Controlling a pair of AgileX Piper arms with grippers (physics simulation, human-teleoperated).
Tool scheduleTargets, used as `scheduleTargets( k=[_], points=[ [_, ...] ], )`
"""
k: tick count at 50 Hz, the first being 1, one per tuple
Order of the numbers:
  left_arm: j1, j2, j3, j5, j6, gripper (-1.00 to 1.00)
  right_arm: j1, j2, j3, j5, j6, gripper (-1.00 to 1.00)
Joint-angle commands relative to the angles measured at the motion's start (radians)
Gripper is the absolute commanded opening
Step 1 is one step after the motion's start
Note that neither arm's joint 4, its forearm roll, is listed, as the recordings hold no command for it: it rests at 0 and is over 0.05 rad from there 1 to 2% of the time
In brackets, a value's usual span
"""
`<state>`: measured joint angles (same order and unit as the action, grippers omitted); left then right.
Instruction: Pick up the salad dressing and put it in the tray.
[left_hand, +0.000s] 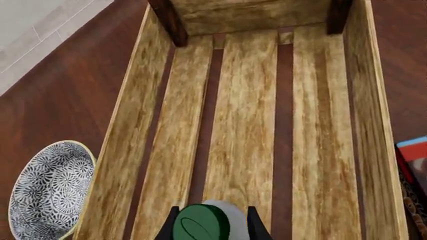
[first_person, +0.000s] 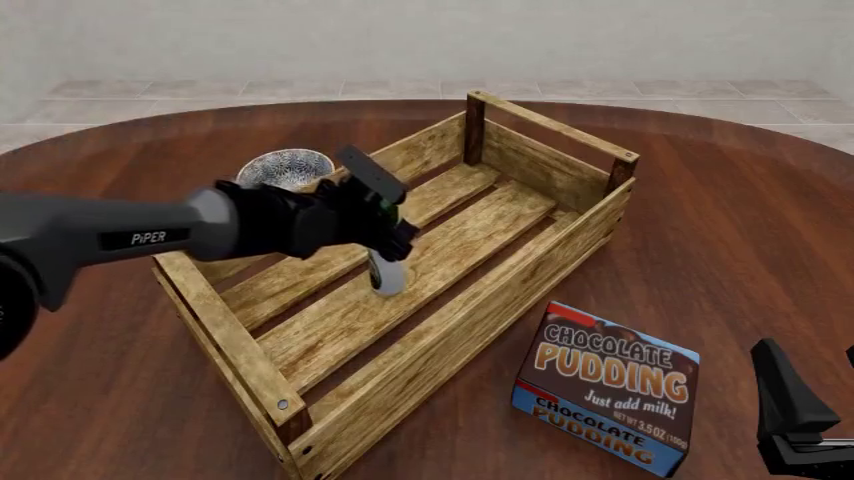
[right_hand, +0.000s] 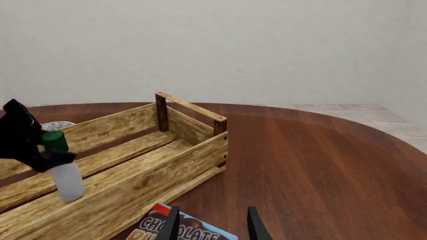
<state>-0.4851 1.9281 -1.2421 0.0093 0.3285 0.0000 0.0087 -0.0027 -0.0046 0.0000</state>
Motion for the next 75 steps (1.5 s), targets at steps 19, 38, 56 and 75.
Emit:
scheduleTargets(
  k=[19,38,56,75],
  points=[
    [0.0,-0.144,0.053,0.009,0.022,1.0,0.0,0.0,0.0,0.0,0.0,1.0],
    [-0.011,-0.219,0.051,0.035,0.001,1.0,0.0,0.0,0.0,0.0,0.0,1.0],
    [-0.028,-0.32,0.082,0.041,0.0,1.0,0.0,0.0,0.0,0.0,0.0,1.0],
    [-0.04,-0.488,0.198,-0.027,0.048,1.0,0.0,0.0,0.0,0.0,0.0,1.0]
  ],
)
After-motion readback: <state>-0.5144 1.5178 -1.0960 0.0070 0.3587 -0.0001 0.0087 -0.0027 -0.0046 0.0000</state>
